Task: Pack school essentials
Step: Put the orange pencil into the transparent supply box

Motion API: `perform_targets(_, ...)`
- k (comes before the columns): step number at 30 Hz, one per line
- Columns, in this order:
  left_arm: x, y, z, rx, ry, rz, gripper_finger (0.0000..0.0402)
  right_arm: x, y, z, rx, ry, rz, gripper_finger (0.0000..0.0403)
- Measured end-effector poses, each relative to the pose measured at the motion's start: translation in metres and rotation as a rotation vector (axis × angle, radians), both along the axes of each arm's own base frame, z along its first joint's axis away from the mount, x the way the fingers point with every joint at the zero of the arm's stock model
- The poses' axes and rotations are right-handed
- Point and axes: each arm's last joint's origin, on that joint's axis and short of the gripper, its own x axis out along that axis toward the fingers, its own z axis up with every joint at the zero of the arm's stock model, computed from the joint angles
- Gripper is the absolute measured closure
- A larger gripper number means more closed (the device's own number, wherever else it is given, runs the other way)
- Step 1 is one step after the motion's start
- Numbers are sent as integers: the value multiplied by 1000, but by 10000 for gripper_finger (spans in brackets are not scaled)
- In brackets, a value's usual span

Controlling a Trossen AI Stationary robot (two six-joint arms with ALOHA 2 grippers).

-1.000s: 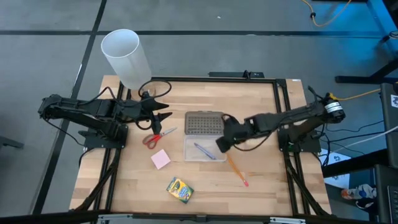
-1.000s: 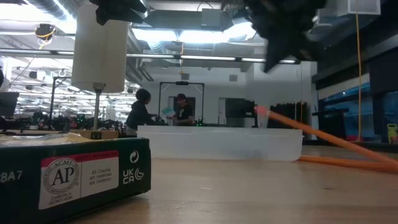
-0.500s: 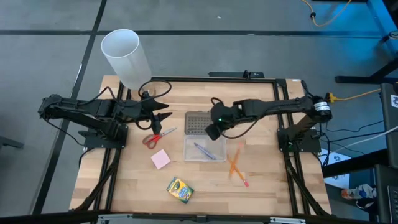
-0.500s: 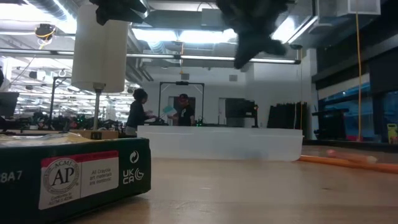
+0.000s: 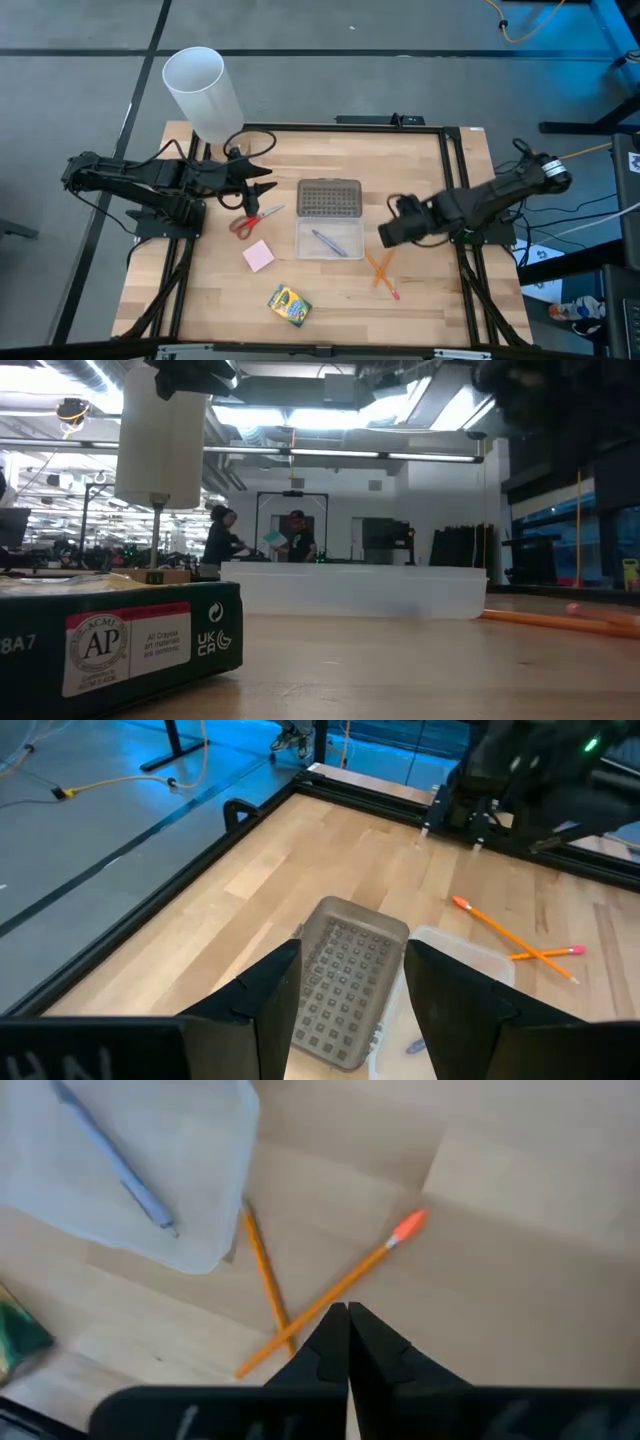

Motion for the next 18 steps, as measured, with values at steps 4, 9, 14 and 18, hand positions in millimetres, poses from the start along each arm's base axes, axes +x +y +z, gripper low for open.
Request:
perform_targets(4, 0, 0, 0, -4, 0, -6, 227, -1, 9, -31, 23, -87, -125, 390)
perform_targets(9, 0, 0, 0, -1, 1, -8, 227, -1, 13, -46, 37, -125, -161, 363)
perform_targets(14, 0, 0, 0, 1, 2, -9, 227, -5, 11, -49, 11, -79, -161, 323)
perform_targets(18, 0, 0, 0, 1, 2, -8, 227, -9, 10, -52, 8, -24, -159, 289)
